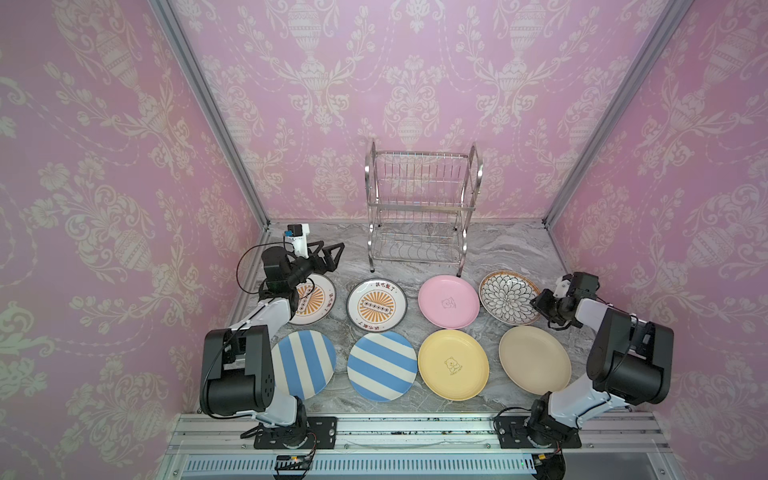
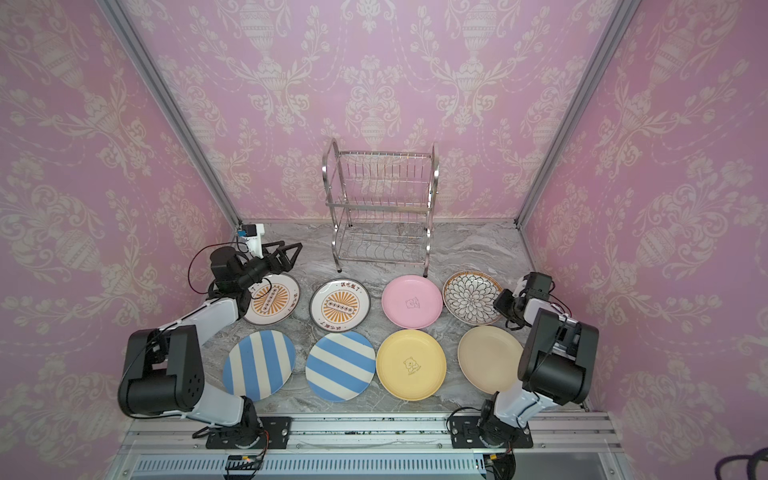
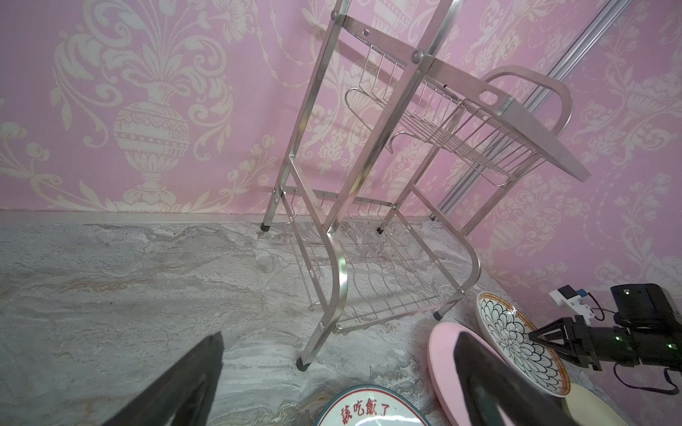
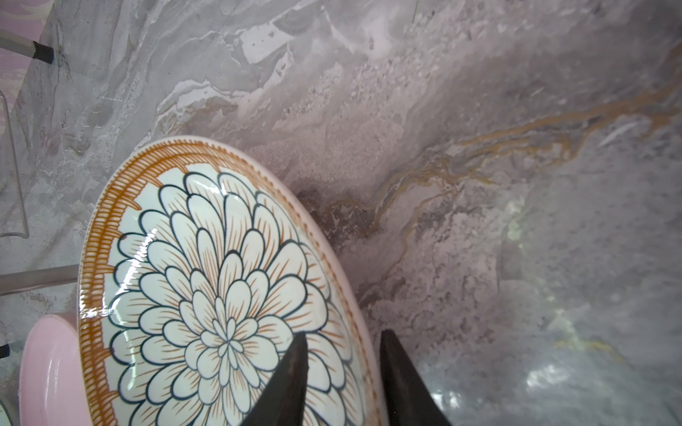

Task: Load the plates into the dish rack
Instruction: 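Lift the flower-pattern plate upright with the right gripper while left arm rises, then carry the upright flower plate with the right gripper toward the dish rack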

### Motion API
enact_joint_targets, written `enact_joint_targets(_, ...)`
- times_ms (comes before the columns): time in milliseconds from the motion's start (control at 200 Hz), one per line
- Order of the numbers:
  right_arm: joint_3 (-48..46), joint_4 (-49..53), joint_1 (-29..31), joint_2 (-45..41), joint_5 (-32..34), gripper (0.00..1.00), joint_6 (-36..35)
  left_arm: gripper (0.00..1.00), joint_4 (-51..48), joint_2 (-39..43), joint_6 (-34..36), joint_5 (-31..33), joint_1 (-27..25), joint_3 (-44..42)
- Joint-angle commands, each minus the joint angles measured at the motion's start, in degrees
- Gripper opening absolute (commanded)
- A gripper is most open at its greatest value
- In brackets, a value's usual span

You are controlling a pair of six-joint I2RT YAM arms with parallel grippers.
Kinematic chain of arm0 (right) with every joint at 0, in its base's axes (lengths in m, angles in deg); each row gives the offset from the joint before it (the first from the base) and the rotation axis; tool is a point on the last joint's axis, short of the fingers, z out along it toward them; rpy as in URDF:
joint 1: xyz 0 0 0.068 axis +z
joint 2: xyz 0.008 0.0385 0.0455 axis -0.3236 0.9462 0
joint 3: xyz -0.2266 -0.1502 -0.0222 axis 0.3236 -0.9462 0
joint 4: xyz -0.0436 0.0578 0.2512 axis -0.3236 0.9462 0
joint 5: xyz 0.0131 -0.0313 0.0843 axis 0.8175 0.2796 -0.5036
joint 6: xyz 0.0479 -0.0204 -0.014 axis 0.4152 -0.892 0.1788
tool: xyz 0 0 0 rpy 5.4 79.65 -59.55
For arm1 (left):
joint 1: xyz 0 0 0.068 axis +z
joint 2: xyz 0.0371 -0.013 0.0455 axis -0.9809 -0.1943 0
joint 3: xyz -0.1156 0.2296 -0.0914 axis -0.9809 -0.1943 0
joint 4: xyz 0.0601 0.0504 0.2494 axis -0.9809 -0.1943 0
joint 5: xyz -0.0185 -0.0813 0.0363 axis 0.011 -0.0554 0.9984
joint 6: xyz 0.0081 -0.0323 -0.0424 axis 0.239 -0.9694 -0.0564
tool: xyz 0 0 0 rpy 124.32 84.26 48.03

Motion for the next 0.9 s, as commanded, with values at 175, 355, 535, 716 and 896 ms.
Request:
enact_joint_targets(175,-1.24,-1.63,-0.48,0.87,-1.53,0.24,0.85,0.99,0.04,0.06,-1.41,-3.24,-0.37,2.31)
enact_joint_targets(355,-1.96,-3.05,-0.48,-0.23,-1.75,0.21,1.72,0.99,-4.92,0.41,-0.07,-2.86,-0.41,4.04)
enact_joint_targets(535,-1.66,-1.89,-0.49,-1.83,-1.18,0.12,1.43,0.99,-7.25,-0.84,-0.36,-3.03,-0.52,6.43)
enact_joint_targets(716,-1.49,-0.19,-0.48,-4.61,0.65,0.05,1.02,0.99,-9.11,-0.34,1.23,-2.87,-1.48,7.76)
enact_joint_targets(896,1.33,4.35,-0.48,-7.49,2.23,0.0,0.12,0.99,-9.28,-1.31,1.34,-2.66,-2.41,10.41)
